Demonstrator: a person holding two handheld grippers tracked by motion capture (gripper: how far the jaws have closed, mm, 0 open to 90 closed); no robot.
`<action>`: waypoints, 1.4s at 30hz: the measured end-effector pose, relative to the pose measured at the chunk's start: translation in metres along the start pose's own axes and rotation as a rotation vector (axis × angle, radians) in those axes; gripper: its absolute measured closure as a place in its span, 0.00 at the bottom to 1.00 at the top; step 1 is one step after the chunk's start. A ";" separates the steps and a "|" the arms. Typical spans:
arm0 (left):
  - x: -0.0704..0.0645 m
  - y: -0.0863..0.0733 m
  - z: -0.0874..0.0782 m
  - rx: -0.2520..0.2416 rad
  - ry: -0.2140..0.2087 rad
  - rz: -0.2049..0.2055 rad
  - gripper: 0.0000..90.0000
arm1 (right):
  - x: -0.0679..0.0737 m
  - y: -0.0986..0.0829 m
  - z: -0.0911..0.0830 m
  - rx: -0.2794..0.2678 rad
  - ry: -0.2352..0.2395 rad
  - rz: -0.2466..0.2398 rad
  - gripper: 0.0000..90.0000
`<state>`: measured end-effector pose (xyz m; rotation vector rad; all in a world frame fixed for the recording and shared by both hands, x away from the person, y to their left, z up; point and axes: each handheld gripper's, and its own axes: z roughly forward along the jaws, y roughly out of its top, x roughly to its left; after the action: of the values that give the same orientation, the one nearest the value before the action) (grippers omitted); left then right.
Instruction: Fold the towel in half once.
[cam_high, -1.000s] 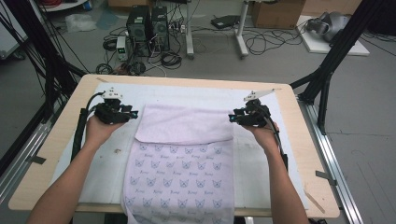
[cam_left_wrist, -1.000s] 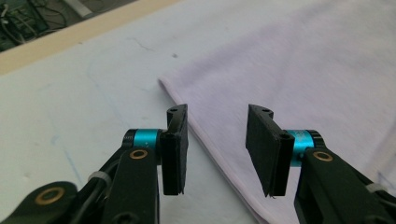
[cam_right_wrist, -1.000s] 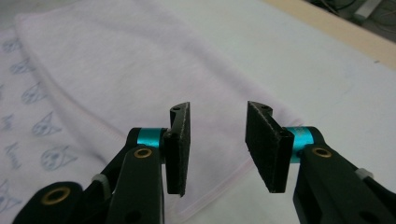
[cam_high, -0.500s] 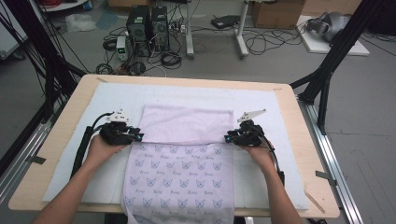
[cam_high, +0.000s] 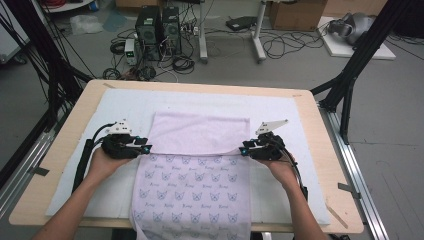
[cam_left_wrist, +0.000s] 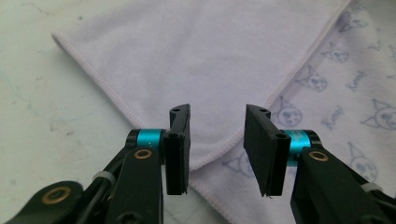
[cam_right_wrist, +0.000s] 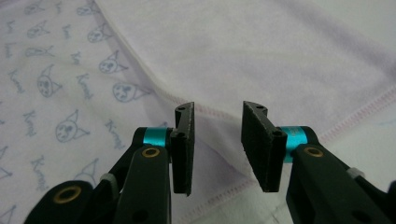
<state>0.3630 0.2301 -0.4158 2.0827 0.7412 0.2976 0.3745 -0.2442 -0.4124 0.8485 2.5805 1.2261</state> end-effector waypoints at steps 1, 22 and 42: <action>-0.001 0.000 0.001 -0.001 -0.004 0.002 0.68 | 0.001 0.001 0.000 -0.009 0.002 -0.003 0.71; -0.003 -0.003 0.018 0.107 0.040 0.024 0.97 | 0.000 0.001 0.013 0.050 -0.008 -0.012 0.94; -0.093 -0.035 -0.076 -0.005 -0.024 0.102 0.97 | 0.093 -0.033 -0.064 -0.046 0.087 -0.097 0.94</action>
<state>0.2407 0.2398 -0.3936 2.1189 0.6205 0.3293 0.2595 -0.2515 -0.3864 0.6670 2.6154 1.3158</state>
